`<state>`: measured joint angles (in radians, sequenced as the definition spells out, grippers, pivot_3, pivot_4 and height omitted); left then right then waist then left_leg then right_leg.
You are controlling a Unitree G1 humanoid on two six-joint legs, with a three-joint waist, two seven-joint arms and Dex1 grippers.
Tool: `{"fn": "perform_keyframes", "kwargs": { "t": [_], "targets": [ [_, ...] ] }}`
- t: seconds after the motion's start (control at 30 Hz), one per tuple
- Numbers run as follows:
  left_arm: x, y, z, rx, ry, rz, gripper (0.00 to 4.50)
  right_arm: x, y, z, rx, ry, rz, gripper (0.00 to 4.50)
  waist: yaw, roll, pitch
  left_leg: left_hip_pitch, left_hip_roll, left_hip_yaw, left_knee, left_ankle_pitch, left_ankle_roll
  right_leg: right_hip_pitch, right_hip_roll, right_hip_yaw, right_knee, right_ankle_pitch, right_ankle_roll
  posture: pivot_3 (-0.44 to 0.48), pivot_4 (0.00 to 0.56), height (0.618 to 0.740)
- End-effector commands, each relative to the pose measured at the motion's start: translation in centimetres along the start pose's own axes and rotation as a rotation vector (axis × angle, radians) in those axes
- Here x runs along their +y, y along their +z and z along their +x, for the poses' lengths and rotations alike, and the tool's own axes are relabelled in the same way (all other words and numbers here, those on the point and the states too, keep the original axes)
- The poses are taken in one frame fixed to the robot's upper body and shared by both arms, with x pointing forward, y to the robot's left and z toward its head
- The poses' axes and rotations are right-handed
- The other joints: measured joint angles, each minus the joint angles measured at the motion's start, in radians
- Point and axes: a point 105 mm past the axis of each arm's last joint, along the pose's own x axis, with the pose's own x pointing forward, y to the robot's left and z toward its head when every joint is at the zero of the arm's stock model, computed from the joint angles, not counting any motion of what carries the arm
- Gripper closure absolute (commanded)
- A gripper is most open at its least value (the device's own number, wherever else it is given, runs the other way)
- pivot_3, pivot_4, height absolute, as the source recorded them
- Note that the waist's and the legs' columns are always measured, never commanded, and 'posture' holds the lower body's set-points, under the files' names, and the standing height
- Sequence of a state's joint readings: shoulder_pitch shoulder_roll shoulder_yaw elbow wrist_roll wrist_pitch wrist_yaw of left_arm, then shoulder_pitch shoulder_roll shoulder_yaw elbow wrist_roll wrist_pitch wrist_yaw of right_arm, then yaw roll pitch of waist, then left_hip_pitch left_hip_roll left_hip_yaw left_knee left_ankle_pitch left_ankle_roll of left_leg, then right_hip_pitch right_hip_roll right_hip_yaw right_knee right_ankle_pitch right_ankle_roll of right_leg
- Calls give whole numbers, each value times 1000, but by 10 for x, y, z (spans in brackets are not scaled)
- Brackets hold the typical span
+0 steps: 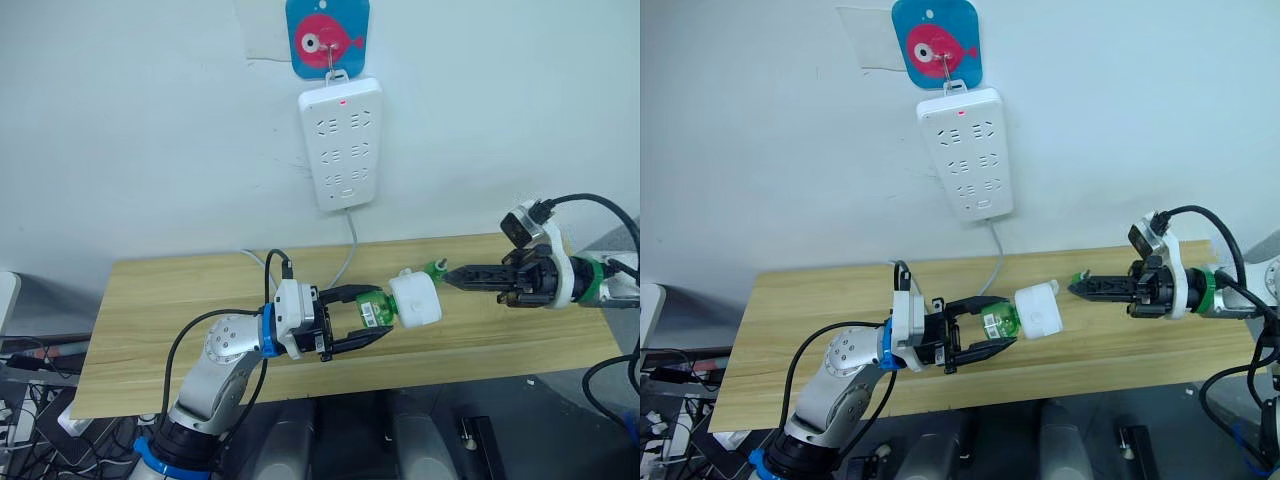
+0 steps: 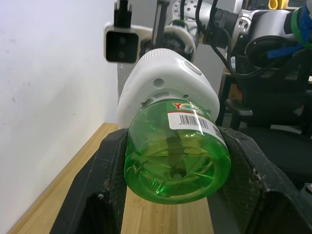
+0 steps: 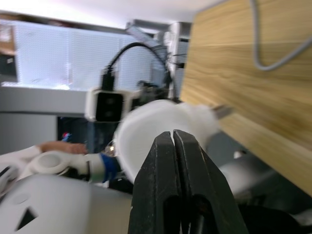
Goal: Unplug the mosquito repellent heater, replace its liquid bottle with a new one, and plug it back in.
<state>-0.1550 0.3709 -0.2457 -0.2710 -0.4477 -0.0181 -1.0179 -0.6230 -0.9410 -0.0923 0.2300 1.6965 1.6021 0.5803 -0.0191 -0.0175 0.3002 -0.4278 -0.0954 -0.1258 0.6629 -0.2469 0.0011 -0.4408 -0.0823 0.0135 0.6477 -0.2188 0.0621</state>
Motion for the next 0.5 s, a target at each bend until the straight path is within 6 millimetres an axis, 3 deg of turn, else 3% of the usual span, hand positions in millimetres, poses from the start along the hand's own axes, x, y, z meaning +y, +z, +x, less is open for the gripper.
{"fn": "perform_keyframes", "kwargs": {
  "t": [0.03,0.27,0.5],
  "targets": [
    [-3,12,2,-40,-21,28,2229,21,-1,18,31,111,-59,4448,-4,0,0,0,0,0,0,0,0,0,0,0,0,0,0,-41,302,740],
    [-2,13,3,-42,-22,30,2229,21,-4,20,14,92,-55,4448,-9,0,0,0,0,0,0,0,0,0,0,0,0,0,0,-40,306,740],
    [-4,12,2,-41,-20,26,2229,6,2,2,-55,-17,-9,4448,-9,0,0,0,0,0,0,0,0,0,0,0,0,0,0,-42,307,740]
  ]
}}
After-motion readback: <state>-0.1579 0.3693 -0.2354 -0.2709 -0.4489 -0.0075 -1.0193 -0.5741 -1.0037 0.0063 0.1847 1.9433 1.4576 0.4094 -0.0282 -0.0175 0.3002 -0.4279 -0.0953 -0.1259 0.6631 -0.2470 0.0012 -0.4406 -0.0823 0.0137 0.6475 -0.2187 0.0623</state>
